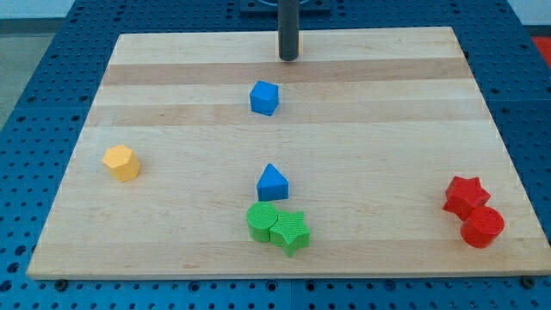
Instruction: Separate the cube and the heart
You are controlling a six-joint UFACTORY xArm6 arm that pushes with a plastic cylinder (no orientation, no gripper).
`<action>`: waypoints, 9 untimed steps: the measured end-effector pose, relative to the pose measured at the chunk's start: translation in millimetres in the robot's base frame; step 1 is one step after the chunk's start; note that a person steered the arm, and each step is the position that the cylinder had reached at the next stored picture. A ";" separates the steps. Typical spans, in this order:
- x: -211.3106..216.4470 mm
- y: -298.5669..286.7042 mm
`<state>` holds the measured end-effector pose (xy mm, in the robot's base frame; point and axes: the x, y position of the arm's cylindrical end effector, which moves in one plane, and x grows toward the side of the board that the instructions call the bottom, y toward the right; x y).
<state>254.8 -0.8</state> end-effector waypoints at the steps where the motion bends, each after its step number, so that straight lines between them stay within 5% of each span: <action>1: 0.5 -22.4; 6: -4.8 -60.1; 9: -10.6 -31.9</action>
